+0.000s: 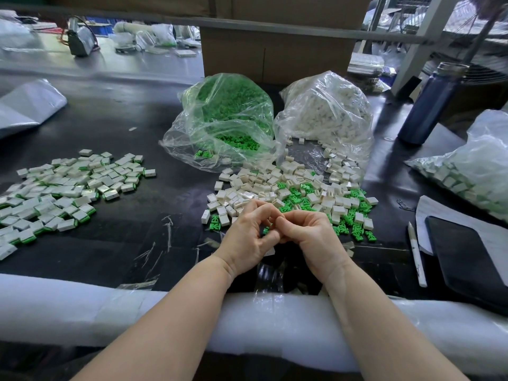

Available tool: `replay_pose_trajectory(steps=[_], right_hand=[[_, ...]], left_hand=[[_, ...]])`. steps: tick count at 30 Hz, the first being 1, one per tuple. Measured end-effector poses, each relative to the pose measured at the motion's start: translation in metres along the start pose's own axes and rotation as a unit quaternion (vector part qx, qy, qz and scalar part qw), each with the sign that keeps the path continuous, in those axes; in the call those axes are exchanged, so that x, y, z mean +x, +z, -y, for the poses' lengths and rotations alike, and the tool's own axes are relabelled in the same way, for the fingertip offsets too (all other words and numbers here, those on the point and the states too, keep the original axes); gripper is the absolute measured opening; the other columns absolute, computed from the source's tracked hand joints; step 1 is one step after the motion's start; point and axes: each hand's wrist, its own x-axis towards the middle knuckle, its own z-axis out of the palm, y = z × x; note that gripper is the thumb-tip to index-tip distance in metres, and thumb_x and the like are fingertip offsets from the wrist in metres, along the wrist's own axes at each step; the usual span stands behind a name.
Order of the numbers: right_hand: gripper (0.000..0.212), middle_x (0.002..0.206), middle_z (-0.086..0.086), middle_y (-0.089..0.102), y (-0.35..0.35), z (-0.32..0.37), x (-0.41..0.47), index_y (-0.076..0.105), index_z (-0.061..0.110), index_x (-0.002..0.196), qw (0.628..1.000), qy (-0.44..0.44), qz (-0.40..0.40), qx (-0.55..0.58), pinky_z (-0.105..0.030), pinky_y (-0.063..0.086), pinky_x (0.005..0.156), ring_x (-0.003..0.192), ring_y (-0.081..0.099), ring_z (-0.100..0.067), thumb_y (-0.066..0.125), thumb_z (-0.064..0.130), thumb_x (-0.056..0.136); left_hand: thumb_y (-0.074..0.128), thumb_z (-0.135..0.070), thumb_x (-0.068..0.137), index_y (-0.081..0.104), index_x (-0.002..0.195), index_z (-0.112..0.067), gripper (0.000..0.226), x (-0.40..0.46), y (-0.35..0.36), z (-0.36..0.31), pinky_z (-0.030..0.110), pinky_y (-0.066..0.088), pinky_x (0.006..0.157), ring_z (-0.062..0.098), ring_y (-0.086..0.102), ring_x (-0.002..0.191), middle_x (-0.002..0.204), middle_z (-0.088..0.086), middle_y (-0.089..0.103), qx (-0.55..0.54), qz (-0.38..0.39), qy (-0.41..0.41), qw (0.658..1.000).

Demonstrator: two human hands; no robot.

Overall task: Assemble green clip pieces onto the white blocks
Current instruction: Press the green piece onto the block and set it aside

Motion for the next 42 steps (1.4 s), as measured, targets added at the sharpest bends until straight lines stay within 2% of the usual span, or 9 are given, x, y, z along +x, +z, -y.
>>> replay_pose_trajectory(steps=[4,15,20,24,28,32,37,40,42], right_hand=[[0.016,0.060,-0.004,0.064,-0.0003,0.0001,-0.0002,0.074,0.011,0.073,1.000,0.000,-0.001,-0.005,-0.027,0.048,0.061,0.059,0.056,-0.016,0.064,0.003,0.083],[0.013,0.060,-0.005,0.063,-0.0018,-0.0013,0.0004,0.073,0.009,0.074,1.000,0.001,-0.005,-0.003,-0.024,0.049,0.057,0.057,0.054,-0.014,0.065,0.003,0.082],[0.011,0.068,-0.012,0.066,-0.0017,-0.0021,0.0003,0.073,0.006,0.078,1.000,0.007,0.000,0.023,-0.030,0.052,0.063,0.063,0.060,-0.021,0.064,0.004,0.083],[0.011,0.076,-0.015,0.068,-0.0014,-0.0017,-0.0001,0.074,0.006,0.080,0.999,0.011,0.015,0.029,-0.033,0.054,0.067,0.069,0.063,-0.024,0.064,0.006,0.083],[0.015,0.072,-0.014,0.066,-0.0019,-0.0019,0.0011,0.075,0.010,0.074,1.000,0.008,0.000,0.016,-0.040,0.048,0.073,0.071,0.057,-0.029,0.064,0.004,0.082],[0.013,0.078,-0.021,0.065,-0.0022,-0.0024,0.0009,0.075,0.009,0.075,1.000,0.008,-0.003,0.014,-0.047,0.047,0.079,0.077,0.056,-0.034,0.065,0.004,0.082],[0.014,0.071,-0.015,0.065,-0.0026,-0.0030,0.0018,0.075,0.010,0.073,1.000,0.006,-0.011,0.014,-0.036,0.050,0.067,0.066,0.057,-0.025,0.065,0.005,0.081],[0.012,0.080,-0.017,0.069,-0.0015,-0.0053,0.0020,0.075,0.009,0.080,1.000,-0.010,-0.006,0.016,-0.037,0.053,0.072,0.074,0.063,-0.028,0.064,0.007,0.084],[0.012,0.086,-0.013,0.072,0.0008,-0.0060,0.0023,0.074,0.007,0.089,0.999,-0.033,-0.001,0.012,-0.033,0.056,0.076,0.080,0.068,-0.025,0.063,0.009,0.086]], left_hand=[[0.059,-0.001,0.082,0.057,0.087,-0.021,0.021,0.0001,0.0001,-0.0007,0.035,0.048,0.087,0.024,0.052,0.090,0.096,-0.003,0.042,0.004,0.004,-0.002,1.000],[0.059,-0.003,0.082,0.056,0.088,-0.022,0.020,0.0002,0.0002,0.0011,0.034,0.048,0.087,0.020,0.051,0.090,0.097,-0.002,0.043,0.016,0.008,0.002,1.000],[0.058,-0.002,0.082,0.056,0.088,-0.023,0.022,0.0009,0.0006,0.0027,0.025,0.046,0.082,0.015,0.049,0.085,0.096,0.000,0.043,0.013,0.004,0.001,1.000],[0.057,-0.001,0.082,0.053,0.084,-0.030,0.029,0.0007,0.0006,0.0031,0.018,0.044,0.078,0.009,0.046,0.080,0.094,-0.003,0.042,-0.001,0.001,0.000,1.000],[0.057,-0.003,0.082,0.054,0.085,-0.029,0.026,0.0006,0.0013,0.0036,0.025,0.046,0.082,0.012,0.048,0.084,0.094,-0.001,0.043,0.006,0.001,0.014,1.000],[0.058,-0.003,0.082,0.056,0.088,-0.025,0.023,0.0007,0.0017,0.0041,0.030,0.047,0.084,0.014,0.048,0.087,0.094,-0.002,0.043,0.010,0.004,0.014,1.000],[0.058,-0.004,0.083,0.055,0.089,-0.025,0.022,0.0007,0.0015,0.0031,0.032,0.047,0.086,0.013,0.049,0.087,0.096,-0.001,0.043,0.020,0.004,0.012,1.000],[0.056,-0.001,0.084,0.055,0.089,-0.023,0.023,0.0015,0.0012,0.0032,0.031,0.048,0.084,0.013,0.048,0.084,0.096,0.000,0.043,0.001,-0.001,0.009,1.000],[0.056,-0.001,0.086,0.056,0.089,-0.022,0.021,0.0021,0.0011,0.0037,0.023,0.047,0.081,0.009,0.048,0.082,0.096,-0.001,0.042,-0.030,-0.016,0.005,0.999]])
